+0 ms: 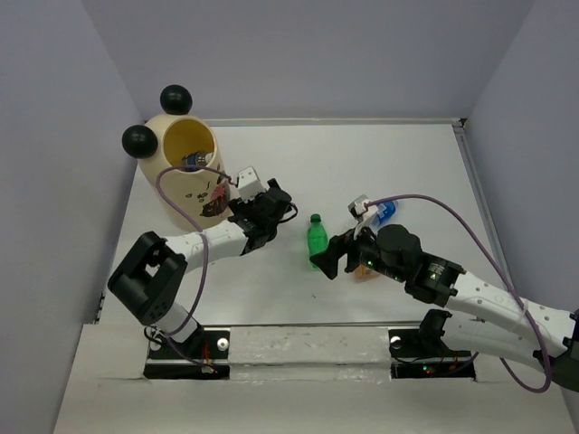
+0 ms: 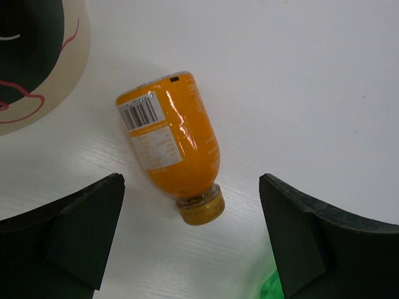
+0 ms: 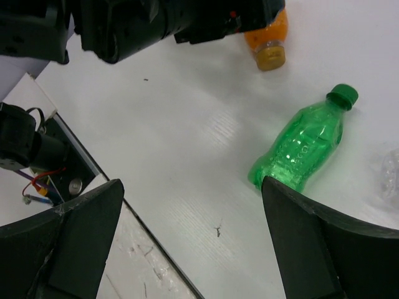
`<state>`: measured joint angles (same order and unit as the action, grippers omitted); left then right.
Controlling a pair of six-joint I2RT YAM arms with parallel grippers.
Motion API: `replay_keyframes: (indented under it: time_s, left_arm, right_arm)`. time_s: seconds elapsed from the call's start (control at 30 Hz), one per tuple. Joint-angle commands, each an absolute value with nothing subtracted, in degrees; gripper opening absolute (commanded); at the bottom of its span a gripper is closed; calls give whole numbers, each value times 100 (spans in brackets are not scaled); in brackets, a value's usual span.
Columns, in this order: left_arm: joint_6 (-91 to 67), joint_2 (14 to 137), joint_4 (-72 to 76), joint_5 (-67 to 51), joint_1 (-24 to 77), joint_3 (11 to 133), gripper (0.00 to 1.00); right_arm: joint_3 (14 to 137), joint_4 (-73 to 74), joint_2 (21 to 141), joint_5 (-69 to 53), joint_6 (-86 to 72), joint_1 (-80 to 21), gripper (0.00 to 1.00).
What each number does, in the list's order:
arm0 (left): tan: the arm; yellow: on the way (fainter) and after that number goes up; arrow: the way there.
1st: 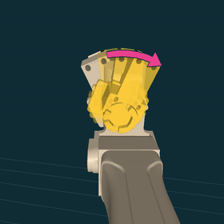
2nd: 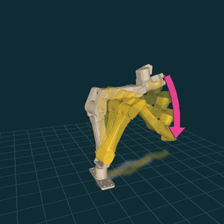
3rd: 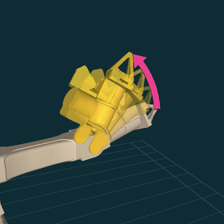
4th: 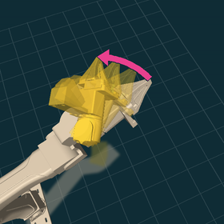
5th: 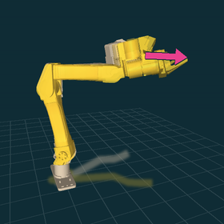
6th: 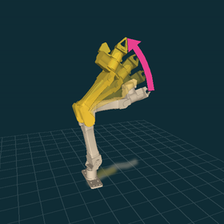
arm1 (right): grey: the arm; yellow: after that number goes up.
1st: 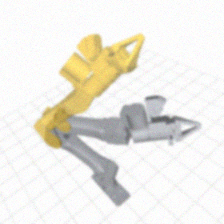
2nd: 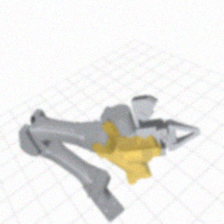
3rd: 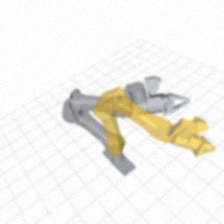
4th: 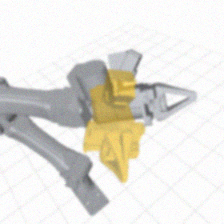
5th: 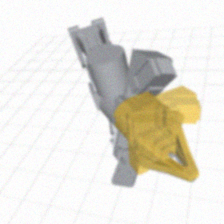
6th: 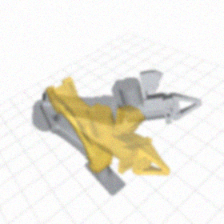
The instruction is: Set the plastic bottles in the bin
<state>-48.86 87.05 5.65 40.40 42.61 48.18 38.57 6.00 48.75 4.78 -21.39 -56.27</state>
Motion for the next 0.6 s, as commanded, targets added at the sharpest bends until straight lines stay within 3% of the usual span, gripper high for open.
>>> replay_keyframes:
  time_s: [0.0,0.33,0.57]
  left_arm:
    - [-4931,9113,1055,4518,3982,5238,99]
    - [-4658,9896,1310,4421,3612,5510,98]
    - [-4456,10274,1397,4438,3604,5616,85]
  right_arm:
    - [3727,545,4878,115,-2259,-5607,97]
    - [3735,519,5045,150,-2197,-5607,97]
    - [3744,431,5133,280,-2311,-5607,91]
